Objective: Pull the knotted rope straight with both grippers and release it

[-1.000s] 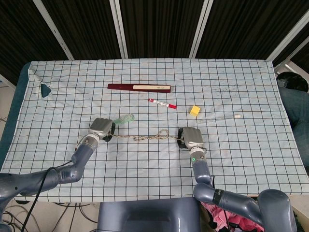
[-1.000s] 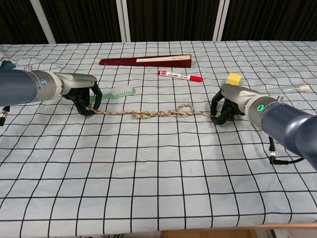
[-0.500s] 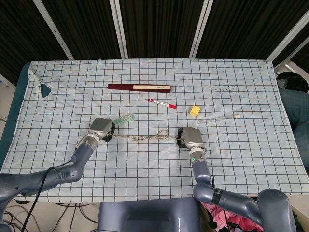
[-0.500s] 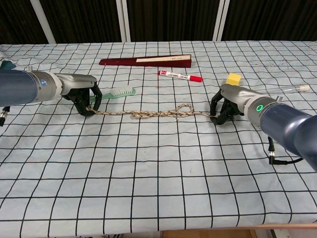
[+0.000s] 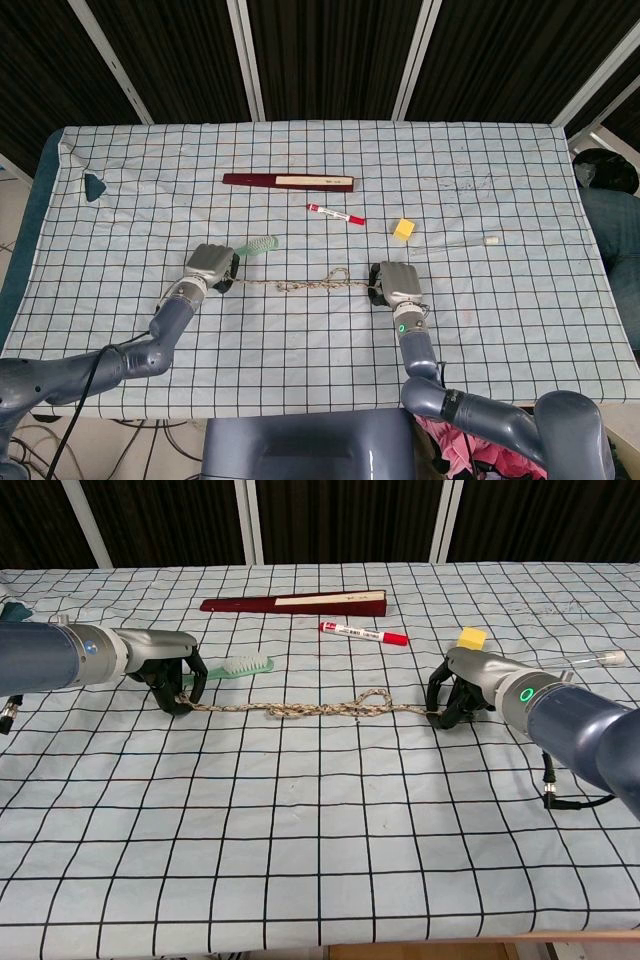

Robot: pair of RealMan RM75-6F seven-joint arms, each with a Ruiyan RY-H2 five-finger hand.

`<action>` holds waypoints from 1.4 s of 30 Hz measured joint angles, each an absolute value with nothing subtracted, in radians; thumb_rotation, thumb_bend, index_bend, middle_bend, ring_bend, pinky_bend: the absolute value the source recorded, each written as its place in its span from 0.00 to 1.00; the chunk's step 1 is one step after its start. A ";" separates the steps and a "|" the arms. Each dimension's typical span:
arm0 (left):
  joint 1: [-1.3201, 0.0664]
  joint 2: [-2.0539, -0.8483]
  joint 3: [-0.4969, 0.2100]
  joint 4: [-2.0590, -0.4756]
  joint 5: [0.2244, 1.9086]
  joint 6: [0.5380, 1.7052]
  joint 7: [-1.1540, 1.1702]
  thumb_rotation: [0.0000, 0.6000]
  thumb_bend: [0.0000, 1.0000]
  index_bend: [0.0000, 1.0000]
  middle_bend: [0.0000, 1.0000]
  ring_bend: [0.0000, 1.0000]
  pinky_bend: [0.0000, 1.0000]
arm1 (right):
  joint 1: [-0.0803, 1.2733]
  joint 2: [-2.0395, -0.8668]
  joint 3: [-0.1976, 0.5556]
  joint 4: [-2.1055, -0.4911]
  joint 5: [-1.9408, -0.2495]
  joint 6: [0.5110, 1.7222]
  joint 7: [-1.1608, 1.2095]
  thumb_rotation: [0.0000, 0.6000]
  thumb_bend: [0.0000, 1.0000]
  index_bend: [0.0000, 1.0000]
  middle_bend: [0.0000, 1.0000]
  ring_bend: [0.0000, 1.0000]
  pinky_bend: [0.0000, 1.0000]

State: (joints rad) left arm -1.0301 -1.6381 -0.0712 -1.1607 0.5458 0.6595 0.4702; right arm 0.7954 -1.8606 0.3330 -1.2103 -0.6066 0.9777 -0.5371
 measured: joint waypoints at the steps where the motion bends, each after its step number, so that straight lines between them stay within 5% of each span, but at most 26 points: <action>1: -1.030 -1.638 -0.071 -1.161 0.546 0.659 0.470 1.00 0.46 0.61 1.00 1.00 1.00 | 0.796 -1.861 0.334 -1.211 -0.607 0.978 -0.536 1.00 0.50 0.64 0.97 1.00 0.98; 15: -1.032 -1.622 -0.087 -1.189 0.561 0.692 0.468 1.00 0.49 0.63 1.00 1.00 1.00 | 0.793 -1.837 0.344 -1.238 -0.615 0.996 -0.533 1.00 0.50 0.65 0.97 1.00 0.98; 42: -0.991 -1.482 -0.110 -1.314 0.583 0.769 0.447 1.00 0.49 0.64 1.00 1.00 1.00 | 0.745 -1.597 0.368 -1.446 -0.603 1.066 -0.561 1.00 0.50 0.65 0.97 1.00 0.98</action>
State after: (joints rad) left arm -0.9908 -1.4825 -0.1103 -1.3142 0.5835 0.7688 0.4468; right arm 0.7448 -1.5972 0.3676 -1.4457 -0.6031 1.0657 -0.5613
